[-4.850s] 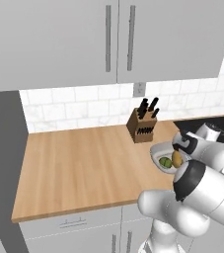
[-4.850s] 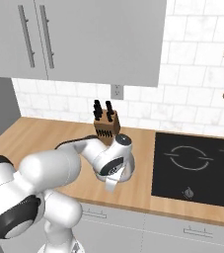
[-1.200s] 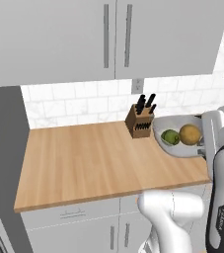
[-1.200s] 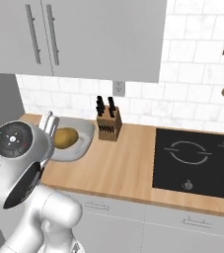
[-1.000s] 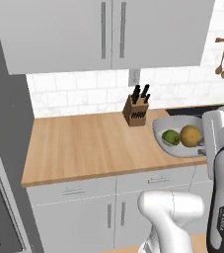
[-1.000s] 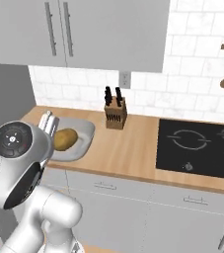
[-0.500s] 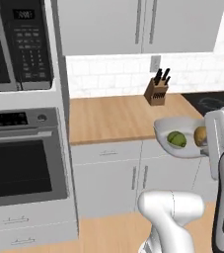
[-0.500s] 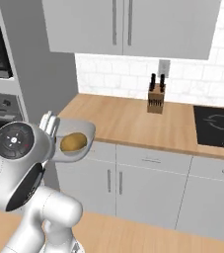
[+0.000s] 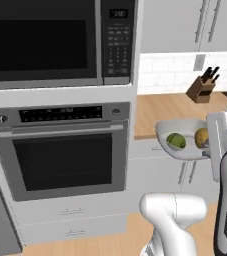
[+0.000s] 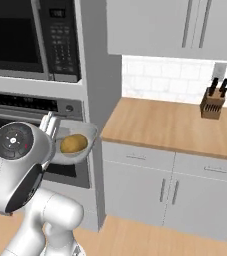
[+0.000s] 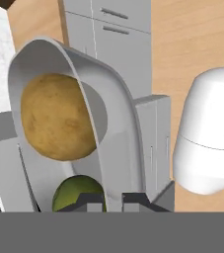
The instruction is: Take the meat container that has the chicken drumstick and place it on the second highest rack of the freezer. Then take the vegetable container that has the lime and potato and place it on the highest rack of the freezer.
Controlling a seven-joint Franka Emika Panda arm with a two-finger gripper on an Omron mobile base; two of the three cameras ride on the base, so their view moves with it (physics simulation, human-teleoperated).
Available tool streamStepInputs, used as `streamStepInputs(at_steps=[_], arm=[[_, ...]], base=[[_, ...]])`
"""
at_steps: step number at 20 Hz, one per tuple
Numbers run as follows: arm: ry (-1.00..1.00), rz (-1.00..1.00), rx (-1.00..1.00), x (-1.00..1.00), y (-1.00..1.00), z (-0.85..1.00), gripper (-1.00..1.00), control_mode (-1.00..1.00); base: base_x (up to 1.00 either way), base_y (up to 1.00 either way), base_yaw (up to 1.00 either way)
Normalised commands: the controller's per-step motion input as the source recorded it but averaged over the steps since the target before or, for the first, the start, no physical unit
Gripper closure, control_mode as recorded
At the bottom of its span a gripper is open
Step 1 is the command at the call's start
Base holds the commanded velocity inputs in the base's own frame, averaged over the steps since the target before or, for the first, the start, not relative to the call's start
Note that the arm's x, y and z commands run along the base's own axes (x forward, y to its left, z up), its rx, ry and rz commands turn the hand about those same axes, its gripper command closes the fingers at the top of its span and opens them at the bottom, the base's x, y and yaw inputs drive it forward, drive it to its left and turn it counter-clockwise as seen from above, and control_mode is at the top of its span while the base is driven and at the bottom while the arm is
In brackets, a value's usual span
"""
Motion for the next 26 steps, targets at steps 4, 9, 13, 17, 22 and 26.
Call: streamStepInputs(at_steps=[4, 9, 13, 17, 22, 26], arm=[[0.00, 0.00, 0.00, 0.00, 0.00, 0.00, 1.00, 1.00], [0.00, 0.00, 0.00, 0.00, 0.00, 0.00, 1.00, 1.00], [0.00, 0.00, 0.00, 0.00, 0.00, 0.00, 1.00, 1.00], [0.00, 0.00, 0.00, 0.00, 0.00, 0.00, 1.00, 1.00], [0.00, 0.00, 0.00, 0.00, 0.00, 0.00, 1.00, 1.00], [0.00, 0.00, 0.00, 0.00, 0.00, 0.00, 1.00, 1.00]], base=[[0.00, 1.00, 0.00], [-0.17, 1.00, 0.02], [-0.12, 1.00, 0.07], [-0.06, 1.00, 0.14], [-0.03, 1.00, 0.16], [0.00, 1.00, 0.16]])
